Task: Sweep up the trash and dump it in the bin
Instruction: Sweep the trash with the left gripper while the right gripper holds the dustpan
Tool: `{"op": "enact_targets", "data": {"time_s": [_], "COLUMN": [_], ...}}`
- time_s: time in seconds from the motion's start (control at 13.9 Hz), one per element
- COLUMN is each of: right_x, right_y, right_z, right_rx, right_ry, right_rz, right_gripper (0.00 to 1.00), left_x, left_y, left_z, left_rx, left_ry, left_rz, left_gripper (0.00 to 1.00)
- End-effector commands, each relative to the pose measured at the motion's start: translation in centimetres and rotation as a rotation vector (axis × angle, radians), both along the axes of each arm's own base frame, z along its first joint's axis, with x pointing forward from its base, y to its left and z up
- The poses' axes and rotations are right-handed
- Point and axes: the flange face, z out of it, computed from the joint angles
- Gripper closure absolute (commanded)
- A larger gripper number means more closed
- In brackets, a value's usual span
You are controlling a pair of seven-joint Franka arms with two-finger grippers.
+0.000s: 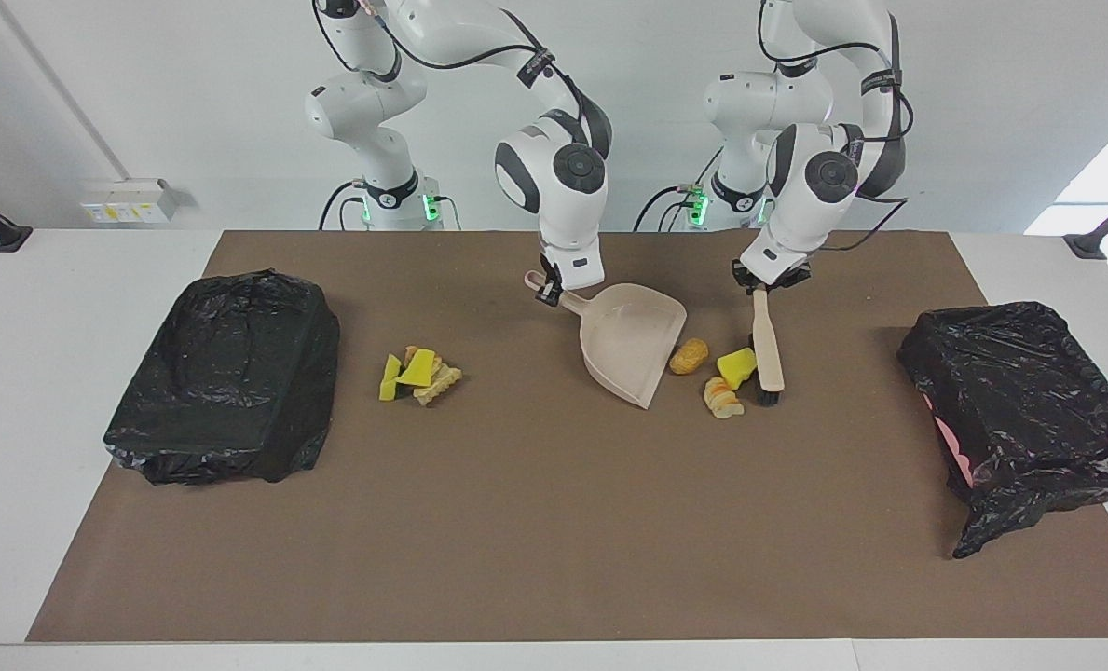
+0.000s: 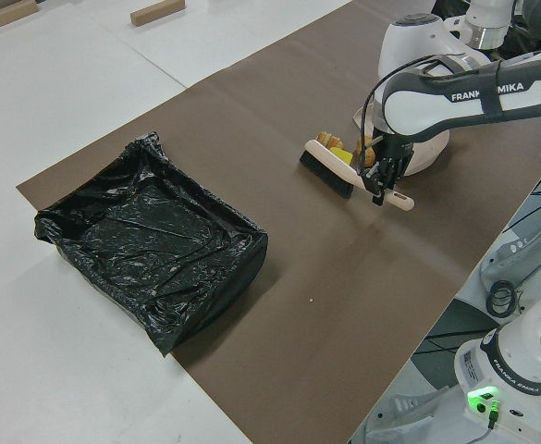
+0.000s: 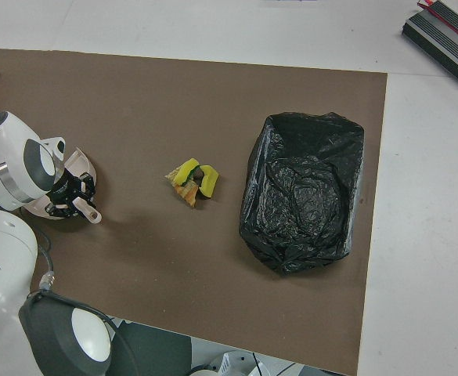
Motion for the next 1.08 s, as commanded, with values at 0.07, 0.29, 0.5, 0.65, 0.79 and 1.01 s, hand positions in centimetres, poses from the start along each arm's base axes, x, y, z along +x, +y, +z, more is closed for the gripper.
{"op": "enact_targets", "data": {"time_s": [0.07,0.29,0.5,0.65,0.79,1.01], "right_x": [0.3,0.3,0.4,0.4,0.3,-1.3], "right_y": [0.3,0.3,0.4,0.4,0.4,1.8], "right_z": [-0.1,-0.1,0.0,0.0,0.1,0.3], "right_rx": [0.002,0.0,0.006,0.007,-0.004,-0.047], "right_ry": [-0.018,-0.019,-0.021,-0.02,-0.028,-0.07], "right_rz": [-0.024,-0.036,-0.04,-0.041,-0.057,-0.043], "right_gripper": [1.0,1.0,1.0,1.0,1.0,1.0], "left_x": [2.2,3.8,3.3,2.2,0.7,-3.0], "left_y": [0.6,1.1,-0.1,-2.4,-5.2,-10.1], "left_z": [0.4,0.6,-0.5,-0.4,-0.3,0.3], "left_rx": [-0.005,0.044,0.04,0.041,0.031,-0.01], "left_ry": [-0.032,-0.031,0.006,0.035,0.074,0.121], "left_rz": [-0.083,-0.143,-0.208,-0.285,-0.377,-0.486], "left_gripper": [1.0,1.0,1.0,1.0,1.0,1.0]}}
